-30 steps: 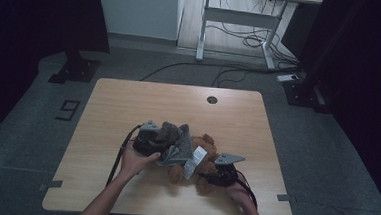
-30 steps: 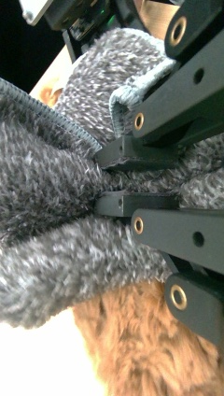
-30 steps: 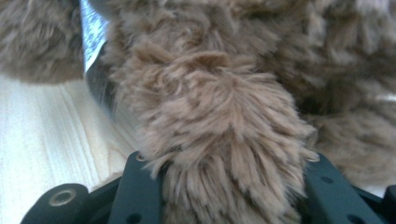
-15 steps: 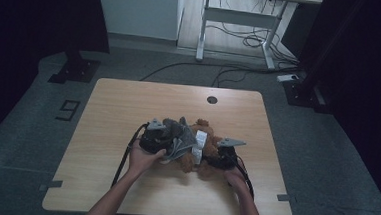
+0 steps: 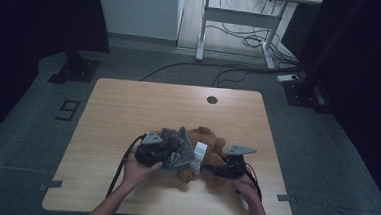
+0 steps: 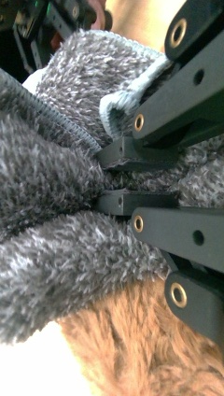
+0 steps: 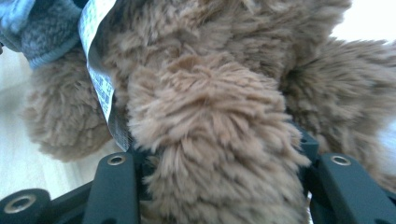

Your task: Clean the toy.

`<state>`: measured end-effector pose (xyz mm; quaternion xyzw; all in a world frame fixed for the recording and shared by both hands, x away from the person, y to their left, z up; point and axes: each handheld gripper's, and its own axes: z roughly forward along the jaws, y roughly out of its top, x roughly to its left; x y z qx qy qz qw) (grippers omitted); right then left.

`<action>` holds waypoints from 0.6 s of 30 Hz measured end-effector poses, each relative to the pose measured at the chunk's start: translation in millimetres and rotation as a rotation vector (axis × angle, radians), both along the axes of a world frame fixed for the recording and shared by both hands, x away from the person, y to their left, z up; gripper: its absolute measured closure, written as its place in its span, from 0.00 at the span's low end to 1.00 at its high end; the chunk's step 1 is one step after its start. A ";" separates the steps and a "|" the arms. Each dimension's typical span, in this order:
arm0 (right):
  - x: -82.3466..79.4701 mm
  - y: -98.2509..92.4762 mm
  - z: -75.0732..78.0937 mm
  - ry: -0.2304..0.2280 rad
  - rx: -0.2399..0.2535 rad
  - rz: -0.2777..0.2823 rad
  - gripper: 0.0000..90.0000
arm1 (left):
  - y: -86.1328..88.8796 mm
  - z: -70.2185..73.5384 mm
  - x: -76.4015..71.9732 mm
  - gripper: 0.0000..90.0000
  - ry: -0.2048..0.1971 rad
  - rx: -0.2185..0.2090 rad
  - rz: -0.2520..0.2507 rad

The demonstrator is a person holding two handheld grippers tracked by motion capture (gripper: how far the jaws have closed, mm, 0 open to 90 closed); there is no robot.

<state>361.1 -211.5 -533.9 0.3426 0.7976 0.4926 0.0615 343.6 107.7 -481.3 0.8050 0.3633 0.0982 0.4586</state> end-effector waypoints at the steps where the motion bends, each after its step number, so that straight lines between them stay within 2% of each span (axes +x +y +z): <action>1: -0.8 0.9 -1.5 0.004 -0.004 0.012 0.56 | -0.8 -0.2 -2.6 0.88 0.000 0.001 -0.002; 4: -2.6 6.4 -5.1 0.001 -0.035 0.026 0.62 | -6.9 9.5 -5.6 0.88 -0.010 0.023 0.003; 7: -2.5 6.5 -5.5 0.000 -0.028 0.011 0.65 | -18.8 27.7 1.5 0.88 -0.011 0.004 -0.019; 11: -3.0 7.3 -6.6 -0.003 -0.026 0.001 0.67 | -55.5 47.7 8.5 0.88 -0.045 0.006 -0.068; 14: -4.5 7.1 -7.1 -0.014 -0.029 -0.006 0.67 | -89.9 44.8 15.9 0.88 -0.023 0.049 -0.099; 16: -5.2 6.0 -8.2 -0.015 -0.032 -0.010 0.68 | -101.1 35.8 19.4 0.88 -0.016 0.089 -0.096; 18: -5.6 3.8 -8.9 -0.010 -0.042 -0.027 0.69 | -101.7 27.9 20.9 0.88 -0.019 0.096 -0.089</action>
